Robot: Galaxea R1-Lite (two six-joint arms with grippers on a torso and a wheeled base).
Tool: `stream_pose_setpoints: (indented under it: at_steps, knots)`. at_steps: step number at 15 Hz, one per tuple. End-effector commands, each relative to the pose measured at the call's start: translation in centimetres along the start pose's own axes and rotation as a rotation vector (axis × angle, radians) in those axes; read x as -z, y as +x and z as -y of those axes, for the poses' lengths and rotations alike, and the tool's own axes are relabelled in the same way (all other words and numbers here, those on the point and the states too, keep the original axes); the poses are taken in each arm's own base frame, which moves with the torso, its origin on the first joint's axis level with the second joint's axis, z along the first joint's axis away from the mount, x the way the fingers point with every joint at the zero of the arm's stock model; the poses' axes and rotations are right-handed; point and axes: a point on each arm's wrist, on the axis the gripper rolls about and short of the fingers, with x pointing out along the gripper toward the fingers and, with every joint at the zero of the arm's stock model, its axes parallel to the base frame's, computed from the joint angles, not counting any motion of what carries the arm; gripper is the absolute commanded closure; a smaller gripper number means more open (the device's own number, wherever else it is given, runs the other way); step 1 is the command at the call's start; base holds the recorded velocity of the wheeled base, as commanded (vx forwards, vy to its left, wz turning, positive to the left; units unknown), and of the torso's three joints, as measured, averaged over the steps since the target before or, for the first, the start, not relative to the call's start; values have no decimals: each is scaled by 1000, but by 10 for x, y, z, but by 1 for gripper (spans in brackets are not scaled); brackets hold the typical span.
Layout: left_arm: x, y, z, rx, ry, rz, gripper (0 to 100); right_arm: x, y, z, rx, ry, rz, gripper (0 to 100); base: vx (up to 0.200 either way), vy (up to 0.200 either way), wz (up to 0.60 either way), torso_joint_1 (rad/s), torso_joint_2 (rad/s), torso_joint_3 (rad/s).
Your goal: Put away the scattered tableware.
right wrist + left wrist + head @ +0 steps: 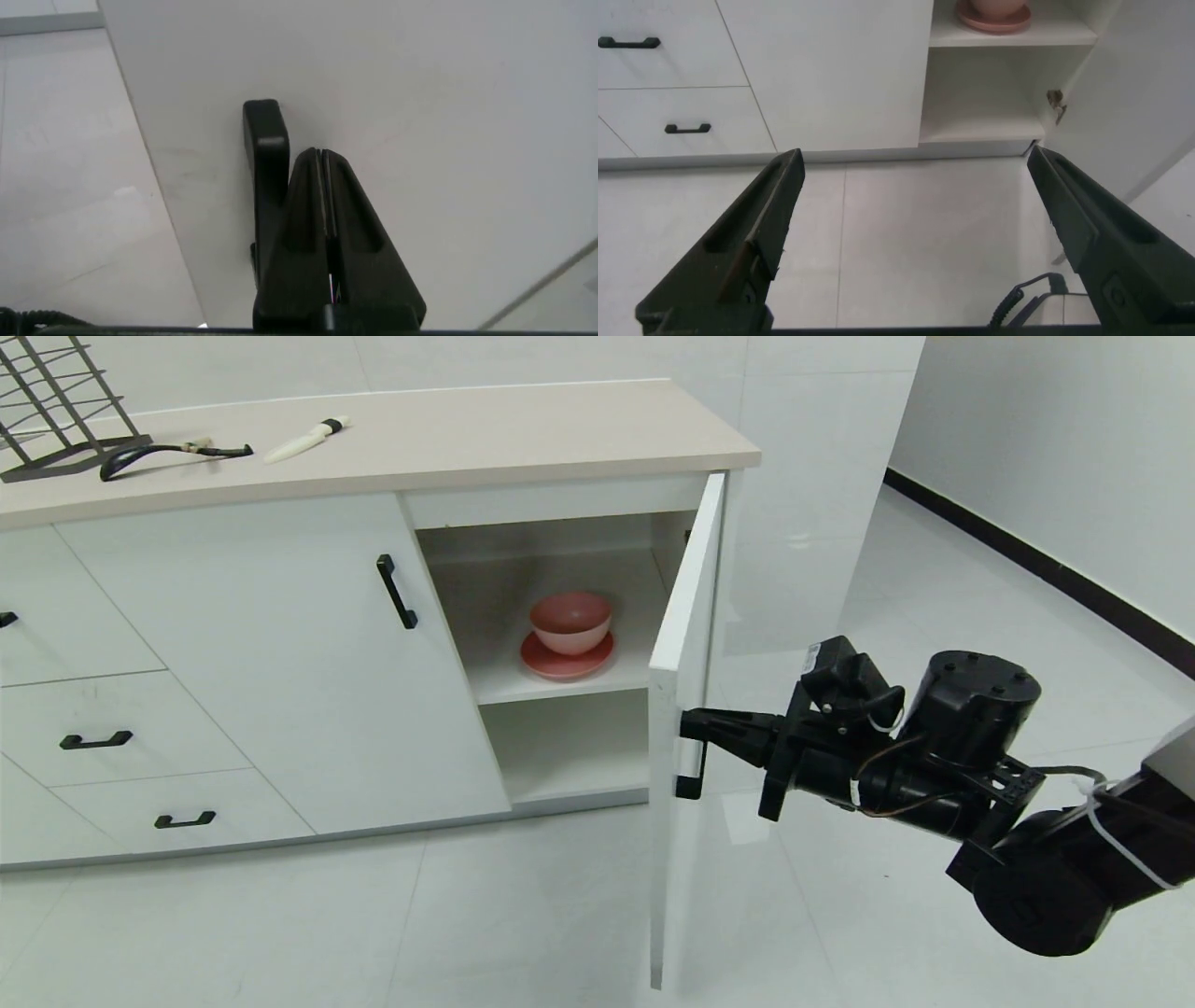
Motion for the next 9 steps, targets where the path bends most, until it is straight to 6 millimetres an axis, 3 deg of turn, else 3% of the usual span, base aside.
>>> stream_pose_setpoints:
  at_steps: [1,9]
  knots:
    - [0,0,0,-1,-1,-1,0,6,11,-4,-22,8,3,100,0,0,0,0,0,0]
    - [0,0,0,-1,-1,-1,0,16,56,-1,-55,-16,74,100,0,0,0,0,0,0]
